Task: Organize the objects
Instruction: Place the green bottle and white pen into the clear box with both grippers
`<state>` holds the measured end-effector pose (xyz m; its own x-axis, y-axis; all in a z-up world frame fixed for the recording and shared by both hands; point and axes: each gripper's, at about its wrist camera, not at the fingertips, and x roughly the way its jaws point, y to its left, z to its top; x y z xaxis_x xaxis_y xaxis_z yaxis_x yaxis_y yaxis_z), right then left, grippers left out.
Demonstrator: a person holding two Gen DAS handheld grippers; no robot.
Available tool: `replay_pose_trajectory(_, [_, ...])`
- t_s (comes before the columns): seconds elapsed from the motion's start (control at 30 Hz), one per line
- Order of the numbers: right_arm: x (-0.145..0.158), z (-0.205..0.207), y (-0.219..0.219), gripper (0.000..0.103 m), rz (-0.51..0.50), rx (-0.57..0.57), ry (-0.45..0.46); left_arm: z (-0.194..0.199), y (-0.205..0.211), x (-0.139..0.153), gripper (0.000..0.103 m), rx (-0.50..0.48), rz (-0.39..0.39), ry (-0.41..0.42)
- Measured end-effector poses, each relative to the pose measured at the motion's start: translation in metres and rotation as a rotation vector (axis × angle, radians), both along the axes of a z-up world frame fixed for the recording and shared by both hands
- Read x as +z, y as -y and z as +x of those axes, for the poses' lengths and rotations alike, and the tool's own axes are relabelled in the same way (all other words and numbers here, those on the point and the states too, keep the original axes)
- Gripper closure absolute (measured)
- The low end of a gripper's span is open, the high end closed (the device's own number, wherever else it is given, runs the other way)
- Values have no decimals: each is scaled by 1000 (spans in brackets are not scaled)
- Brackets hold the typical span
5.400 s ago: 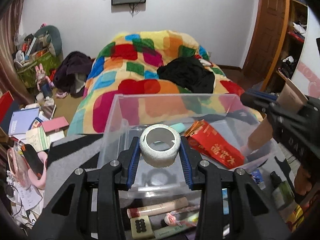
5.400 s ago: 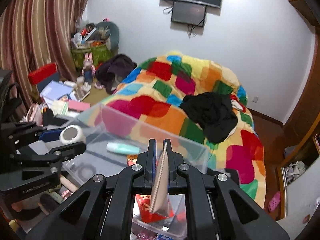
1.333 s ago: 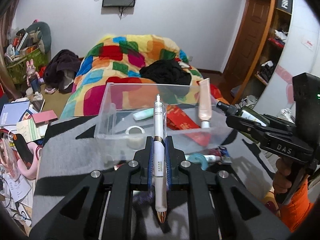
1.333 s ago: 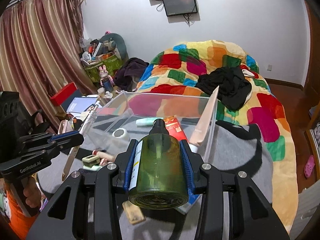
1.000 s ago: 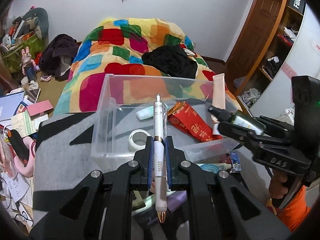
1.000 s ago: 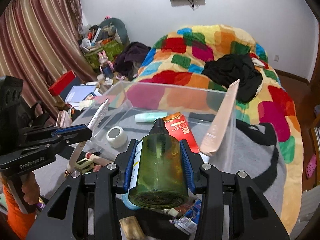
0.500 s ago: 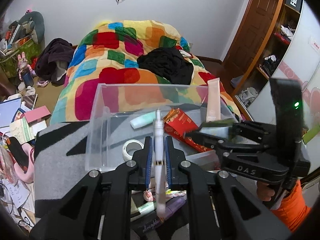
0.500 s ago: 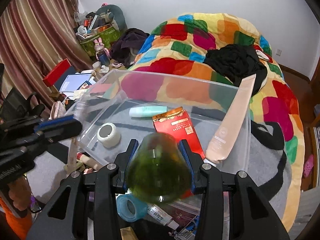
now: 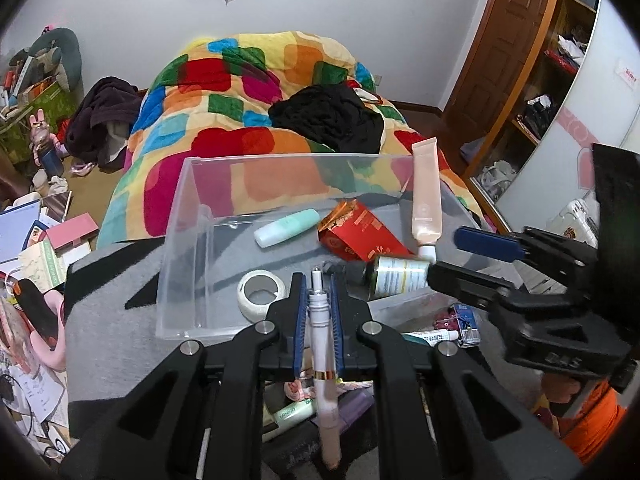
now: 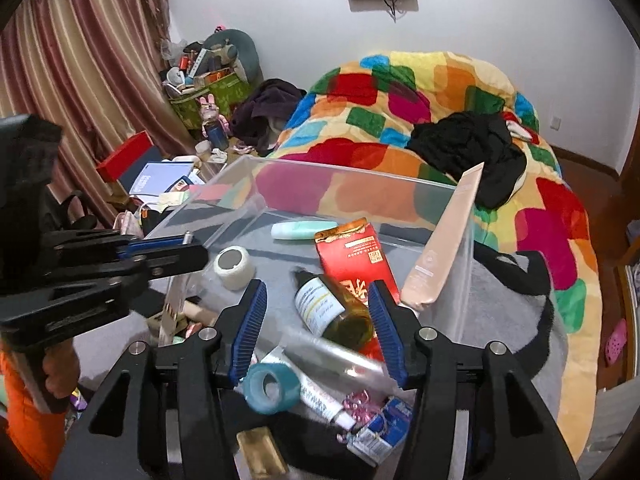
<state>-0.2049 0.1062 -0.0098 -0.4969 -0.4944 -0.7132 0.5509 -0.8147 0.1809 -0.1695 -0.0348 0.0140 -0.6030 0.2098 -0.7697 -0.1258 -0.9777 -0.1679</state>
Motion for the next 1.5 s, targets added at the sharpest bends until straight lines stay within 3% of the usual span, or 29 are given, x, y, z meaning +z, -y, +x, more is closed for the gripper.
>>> replay_pose_trajectory(0.37, [8, 40, -9, 54, -34, 49, -53, 1, 11, 18, 93, 48, 30, -40])
replay_pose_trajectory(0.57, [8, 47, -14, 53, -38, 48, -64, 20, 13, 57, 93, 70, 25, -147])
replay_pose_trajectory(0.77, [1, 46, -21, 53, -63, 39, -23, 32, 21, 98, 93, 151, 48, -297])
replay_pose_trajectory(0.93, [-6, 52, -24, 53, -60, 47, -9, 21, 31, 108, 93, 186, 99, -334])
replay_pose_trajectory(1.1, [-15, 57, -24, 53, -49, 67, 14, 6, 26, 82, 93, 191, 61, -290])
replay_pose_trajectory(1.37, [-35, 71, -12, 53, 20, 133, 33, -6, 33, 30, 92, 194, 105, -135])
replay_pose_trajectory(1.4, [-35, 72, -11, 53, 24, 139, 31, -5, 35, 27, 90, 193, 111, -118])
replay_pose_trajectory(1.47, [-37, 74, -10, 53, 26, 147, 33, -2, 37, 21, 73, 197, 109, -96])
replay_pose_trajectory(1.5, [-38, 74, -10, 53, 30, 149, 35, 0, 38, 20, 69, 200, 102, -94])
